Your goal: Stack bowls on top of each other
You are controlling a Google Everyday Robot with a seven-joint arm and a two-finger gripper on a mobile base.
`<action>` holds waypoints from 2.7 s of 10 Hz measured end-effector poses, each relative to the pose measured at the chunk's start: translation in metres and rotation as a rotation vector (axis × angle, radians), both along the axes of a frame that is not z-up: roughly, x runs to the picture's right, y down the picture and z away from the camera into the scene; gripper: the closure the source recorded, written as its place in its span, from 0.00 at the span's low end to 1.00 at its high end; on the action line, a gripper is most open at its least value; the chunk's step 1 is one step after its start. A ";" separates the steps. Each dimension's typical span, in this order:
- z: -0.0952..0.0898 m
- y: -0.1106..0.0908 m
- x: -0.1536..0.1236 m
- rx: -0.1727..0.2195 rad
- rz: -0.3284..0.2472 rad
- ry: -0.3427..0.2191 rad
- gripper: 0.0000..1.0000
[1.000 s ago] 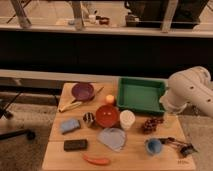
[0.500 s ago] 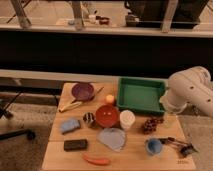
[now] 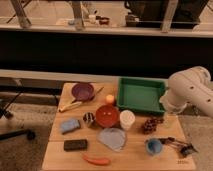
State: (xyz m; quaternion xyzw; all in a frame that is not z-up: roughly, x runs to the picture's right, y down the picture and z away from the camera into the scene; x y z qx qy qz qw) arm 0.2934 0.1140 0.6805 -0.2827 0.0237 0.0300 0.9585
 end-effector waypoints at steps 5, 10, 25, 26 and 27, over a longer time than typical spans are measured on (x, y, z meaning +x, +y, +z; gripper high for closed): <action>0.000 0.000 0.000 0.000 0.000 0.000 0.20; 0.000 0.000 0.000 0.000 0.000 0.000 0.20; 0.000 0.000 0.000 0.000 0.000 0.000 0.20; 0.000 0.000 0.000 0.000 0.000 0.000 0.20; 0.000 0.000 0.000 0.000 0.000 0.000 0.20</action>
